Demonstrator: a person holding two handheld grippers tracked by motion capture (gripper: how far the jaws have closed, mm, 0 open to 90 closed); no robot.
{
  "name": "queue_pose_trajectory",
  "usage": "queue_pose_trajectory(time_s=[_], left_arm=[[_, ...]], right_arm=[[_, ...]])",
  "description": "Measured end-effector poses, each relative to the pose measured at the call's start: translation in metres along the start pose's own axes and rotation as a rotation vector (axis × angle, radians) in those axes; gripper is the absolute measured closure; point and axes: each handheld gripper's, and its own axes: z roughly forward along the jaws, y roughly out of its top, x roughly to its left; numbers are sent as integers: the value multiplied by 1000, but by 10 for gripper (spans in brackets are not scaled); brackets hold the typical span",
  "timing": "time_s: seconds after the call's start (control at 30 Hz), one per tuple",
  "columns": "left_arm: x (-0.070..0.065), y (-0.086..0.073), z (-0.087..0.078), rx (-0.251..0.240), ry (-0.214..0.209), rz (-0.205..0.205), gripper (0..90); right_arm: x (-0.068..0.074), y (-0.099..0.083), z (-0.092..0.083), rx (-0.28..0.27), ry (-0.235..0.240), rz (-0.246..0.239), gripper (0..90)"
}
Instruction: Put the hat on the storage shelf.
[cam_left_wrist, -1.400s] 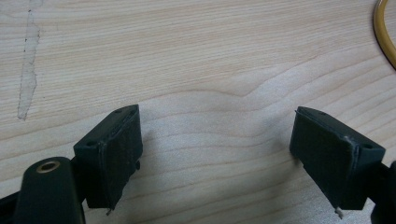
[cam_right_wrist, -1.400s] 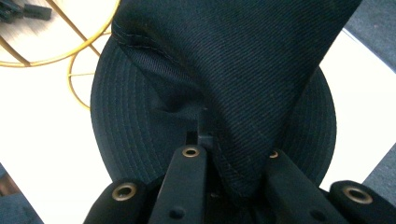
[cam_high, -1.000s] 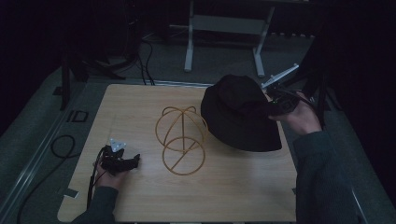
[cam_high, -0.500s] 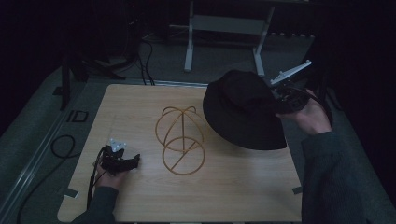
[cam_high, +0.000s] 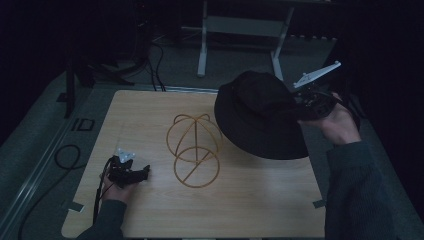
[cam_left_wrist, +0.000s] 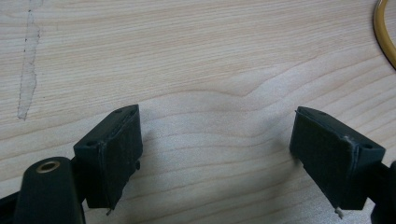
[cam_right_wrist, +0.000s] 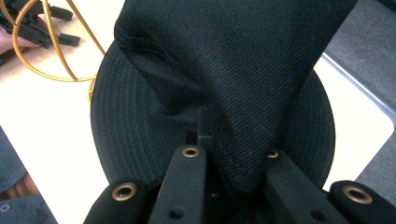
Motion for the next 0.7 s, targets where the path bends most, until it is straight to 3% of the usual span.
queue_pose_trajectory(time_s=[0.7], left_arm=[[0,0,0,1,0,0,174]], right_arm=[[10,9,-20,-97,66,-39,876]])
